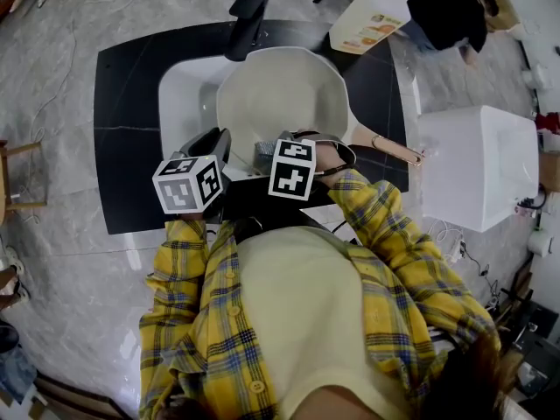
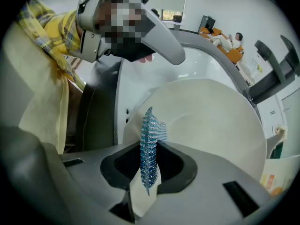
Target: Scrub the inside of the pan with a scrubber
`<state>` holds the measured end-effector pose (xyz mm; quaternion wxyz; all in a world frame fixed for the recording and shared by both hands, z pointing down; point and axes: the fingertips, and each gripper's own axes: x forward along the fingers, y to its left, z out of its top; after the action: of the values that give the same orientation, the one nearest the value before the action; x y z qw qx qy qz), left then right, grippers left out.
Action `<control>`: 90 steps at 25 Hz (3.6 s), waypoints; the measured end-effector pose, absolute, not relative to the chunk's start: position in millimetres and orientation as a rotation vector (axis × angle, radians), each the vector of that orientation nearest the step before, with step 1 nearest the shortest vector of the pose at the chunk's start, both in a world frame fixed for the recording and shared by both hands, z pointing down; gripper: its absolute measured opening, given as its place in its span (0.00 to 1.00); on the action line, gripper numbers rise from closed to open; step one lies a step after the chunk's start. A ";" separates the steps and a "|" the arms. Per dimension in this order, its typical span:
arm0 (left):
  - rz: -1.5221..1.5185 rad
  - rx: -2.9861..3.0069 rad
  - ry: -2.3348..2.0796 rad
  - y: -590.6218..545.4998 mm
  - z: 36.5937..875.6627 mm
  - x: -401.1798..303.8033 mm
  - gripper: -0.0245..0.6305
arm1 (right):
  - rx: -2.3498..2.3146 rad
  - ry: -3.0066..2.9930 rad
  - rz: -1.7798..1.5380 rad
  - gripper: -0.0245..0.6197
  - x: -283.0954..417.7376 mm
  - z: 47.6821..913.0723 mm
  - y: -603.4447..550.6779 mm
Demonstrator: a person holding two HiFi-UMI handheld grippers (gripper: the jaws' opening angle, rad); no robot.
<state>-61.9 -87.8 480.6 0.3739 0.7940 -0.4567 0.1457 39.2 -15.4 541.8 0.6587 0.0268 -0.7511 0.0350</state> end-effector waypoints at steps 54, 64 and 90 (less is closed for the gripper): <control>0.134 2.088 -1.157 -76.1 409.4 -70.0 0.10 | 0.853 -2.363 0.550 0.16 53.4 411.4 -71.1; 0.142 2.082 -1.192 -71.5 410.5 -71.6 0.07 | 0.943 -2.408 0.675 0.16 61.0 407.0 -67.2; 0.085 2.107 -1.185 -72.8 408.8 -71.7 0.05 | 0.993 -2.440 0.752 0.16 63.7 406.8 -68.8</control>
<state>-71.7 -72.8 408.8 0.3536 0.8148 -0.4582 0.0327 63.7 -68.8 406.8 0.1998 0.3550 -0.8727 0.2690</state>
